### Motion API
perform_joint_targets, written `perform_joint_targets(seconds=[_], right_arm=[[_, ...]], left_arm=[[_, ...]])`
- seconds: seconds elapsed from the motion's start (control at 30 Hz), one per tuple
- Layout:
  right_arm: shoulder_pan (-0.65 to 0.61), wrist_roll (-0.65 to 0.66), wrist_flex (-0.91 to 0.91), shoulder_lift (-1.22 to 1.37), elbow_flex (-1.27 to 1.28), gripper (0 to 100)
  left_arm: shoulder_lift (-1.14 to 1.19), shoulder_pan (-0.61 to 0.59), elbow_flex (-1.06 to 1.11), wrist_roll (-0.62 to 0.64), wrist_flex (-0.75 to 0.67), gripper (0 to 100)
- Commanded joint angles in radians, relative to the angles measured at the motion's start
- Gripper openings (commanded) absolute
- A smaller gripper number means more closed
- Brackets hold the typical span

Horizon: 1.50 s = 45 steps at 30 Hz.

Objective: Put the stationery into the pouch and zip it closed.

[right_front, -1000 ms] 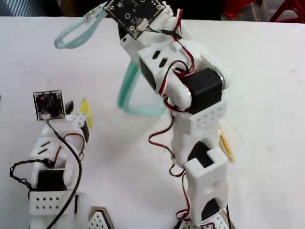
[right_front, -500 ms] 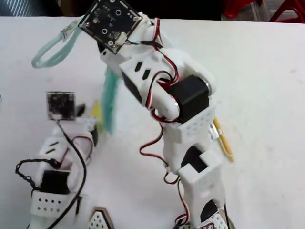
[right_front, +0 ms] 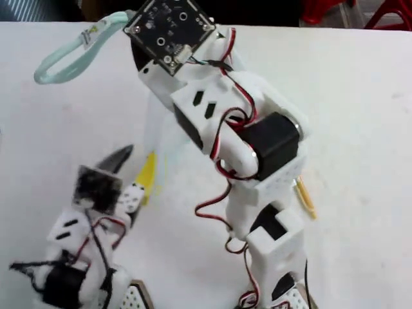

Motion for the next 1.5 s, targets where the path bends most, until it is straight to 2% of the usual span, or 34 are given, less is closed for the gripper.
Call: perform_joint_targets(seconds=[0.0,0.2,0.33,0.6,0.73,0.83,0.93,1.07,1.2,1.3,1.47], right_arm=[[0.001,-0.009,0.047,-0.044,-0.031,1.7],[-0.036,-0.006,0.097,-0.051,-0.031,1.7],[-0.039,-0.008,0.099,-0.042,-0.031,1.7],[-0.117,-0.008,0.102,-0.050,-0.031,1.7],[-0.147,-0.008,0.102,-0.050,-0.031,1.7],[-0.140,-0.005,0.102,-0.058,-0.031,1.7],[-0.110,-0.003,0.104,-0.073,-0.031,1.7],[-0.074,-0.008,0.102,-0.076,-0.031,1.7],[-0.074,-0.008,0.102,-0.074,-0.031,1.7],[-0.074,-0.008,0.102,-0.074,-0.031,1.7],[-0.068,-0.003,0.097,-0.071,-0.031,1.7]], left_arm=[[-0.062,-0.067,-0.089,0.026,0.087,27],[0.005,-0.064,-0.115,0.015,0.044,28],[0.082,-0.005,-0.184,0.018,0.041,28],[0.338,-0.007,-0.270,-0.049,-0.086,28],[0.437,-0.010,-0.327,-0.046,-0.091,28],[0.443,-0.070,-0.350,-0.044,-0.083,28],[0.443,-0.119,-0.351,-0.044,-0.057,28],[0.443,-0.116,-0.351,-0.046,-0.008,28],[0.443,-0.016,-0.350,-0.031,0.025,28],[0.443,0.047,-0.350,0.058,0.046,28],[0.384,0.151,-0.393,0.072,0.204,28]])
